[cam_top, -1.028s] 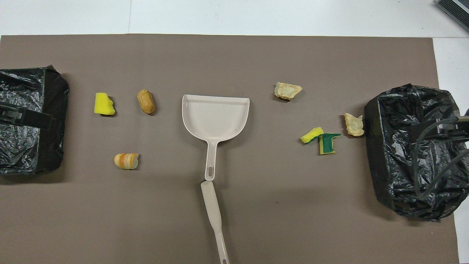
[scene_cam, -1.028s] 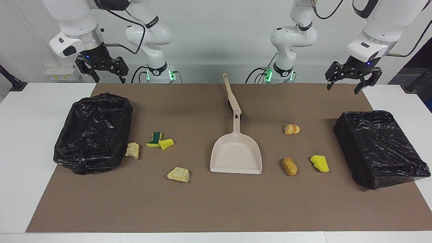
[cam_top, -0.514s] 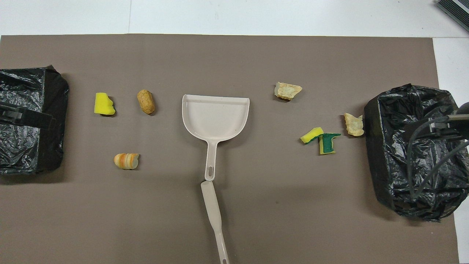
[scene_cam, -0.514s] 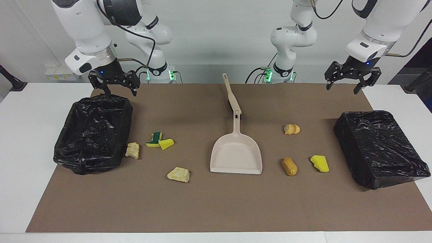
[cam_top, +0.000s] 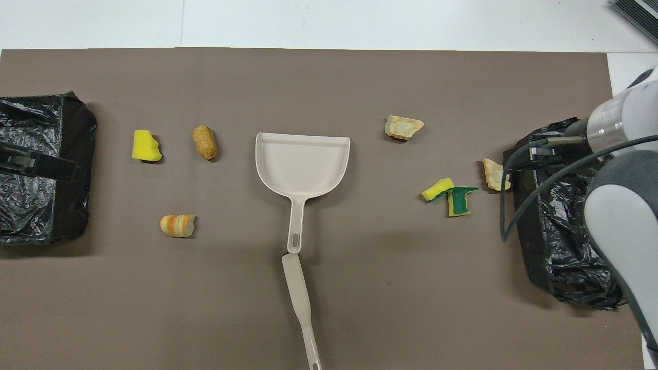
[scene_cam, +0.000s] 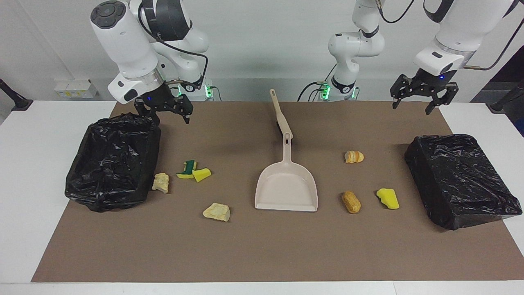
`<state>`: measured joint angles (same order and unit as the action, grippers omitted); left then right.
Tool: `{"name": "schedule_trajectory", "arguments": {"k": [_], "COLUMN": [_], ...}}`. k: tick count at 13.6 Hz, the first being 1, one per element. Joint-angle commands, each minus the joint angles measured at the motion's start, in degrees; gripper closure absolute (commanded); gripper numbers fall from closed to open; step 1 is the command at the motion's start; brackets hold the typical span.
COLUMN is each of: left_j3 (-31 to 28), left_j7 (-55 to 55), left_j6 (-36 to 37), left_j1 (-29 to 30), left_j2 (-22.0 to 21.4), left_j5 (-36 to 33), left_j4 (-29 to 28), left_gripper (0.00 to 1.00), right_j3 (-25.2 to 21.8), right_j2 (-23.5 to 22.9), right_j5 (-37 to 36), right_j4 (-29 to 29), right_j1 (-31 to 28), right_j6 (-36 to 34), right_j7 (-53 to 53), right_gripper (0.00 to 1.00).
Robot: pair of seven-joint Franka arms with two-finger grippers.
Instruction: Sweep and dump trash in bin
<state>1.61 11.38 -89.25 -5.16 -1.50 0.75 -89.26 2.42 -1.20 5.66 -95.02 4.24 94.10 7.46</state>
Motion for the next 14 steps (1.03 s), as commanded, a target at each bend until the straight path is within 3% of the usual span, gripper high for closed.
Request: {"name": "schedule_trajectory", "arguments": {"k": [1,6,10,14], "left_j3": [-0.38,-0.38,-0.11,-0.02], "left_j7": [-1.52,-15.39,-31.29,-41.41], "left_j6": [-0.49,-5.05,-10.75,-14.80], "left_j1": [-4.41,-16.70,-28.22,-35.52], "left_j2": [-4.99,-14.57,-23.09,-23.29], "left_j5": [0.74,3.19,5.93,9.53], "left_j4": [-7.66,-25.23,-38.69,-44.14], "left_gripper": [0.00,0.00,0.00,0.00], "right_j3": [0.30,0.39,0.31,0.39], "right_j2": [1.73,-1.87,-8.89,-13.47], "right_j5": [1.46,1.55,0.41,0.94], "right_j4": [-2.53,-1.13,1.42,3.35], "right_j1": [0.41,2.86,9.01,15.86], "right_j6": [1.00,-1.64,-0.32,5.12], "right_j7": [1.24,2.47,13.16,23.88], "right_gripper": [0.00,0.00,0.00,0.00]}}
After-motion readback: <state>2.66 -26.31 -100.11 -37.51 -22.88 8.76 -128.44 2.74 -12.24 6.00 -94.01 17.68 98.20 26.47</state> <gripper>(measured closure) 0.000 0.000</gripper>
